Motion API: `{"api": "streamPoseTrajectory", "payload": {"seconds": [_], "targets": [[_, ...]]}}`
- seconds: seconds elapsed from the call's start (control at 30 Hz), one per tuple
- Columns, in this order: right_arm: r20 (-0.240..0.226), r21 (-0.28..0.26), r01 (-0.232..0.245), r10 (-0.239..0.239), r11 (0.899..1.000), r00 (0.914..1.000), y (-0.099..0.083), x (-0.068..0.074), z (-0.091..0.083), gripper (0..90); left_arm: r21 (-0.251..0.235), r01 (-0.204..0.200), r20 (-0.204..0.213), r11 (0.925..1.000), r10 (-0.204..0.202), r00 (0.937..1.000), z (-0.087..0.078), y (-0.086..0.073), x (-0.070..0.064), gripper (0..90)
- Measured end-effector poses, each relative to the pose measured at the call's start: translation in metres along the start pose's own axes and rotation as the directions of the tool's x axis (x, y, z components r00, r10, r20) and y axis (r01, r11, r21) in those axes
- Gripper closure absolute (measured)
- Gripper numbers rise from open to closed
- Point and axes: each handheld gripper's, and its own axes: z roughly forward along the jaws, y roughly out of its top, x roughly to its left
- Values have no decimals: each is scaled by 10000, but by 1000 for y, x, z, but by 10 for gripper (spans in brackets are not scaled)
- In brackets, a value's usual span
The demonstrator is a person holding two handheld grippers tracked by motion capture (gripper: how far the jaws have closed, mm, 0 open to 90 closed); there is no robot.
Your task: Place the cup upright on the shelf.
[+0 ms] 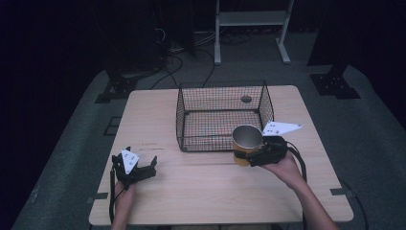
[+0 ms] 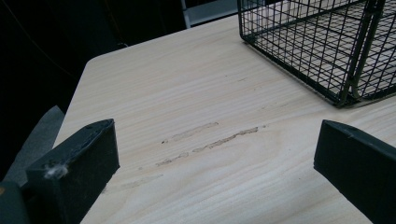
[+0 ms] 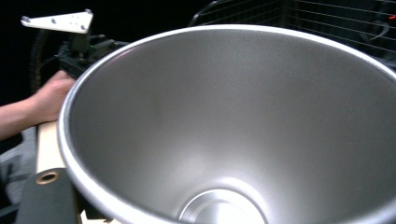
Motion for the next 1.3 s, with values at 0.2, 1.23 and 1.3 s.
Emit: {"api": "streamPoseTrajectory", "payload": {"seconds": [0.2, 1.23, 1.3], "targets": [[-261, 27, 375, -374, 9993, 9990, 15, -4, 6, 149, 32, 61, 8, 10000, -61, 10000, 0, 0, 1, 0], [-1528, 714, 1402, -1281, 9875, 9799, 82, -52, 70, 146, 75, 45, -69, 10000, -45, 10000, 0, 0, 0, 0], [-1709, 695, 1430, -1294, 9873, 9767, 86, -53, 74, 147, 63, 84, -70, 9999, -84, 9999, 0, 0, 1, 0]]}}
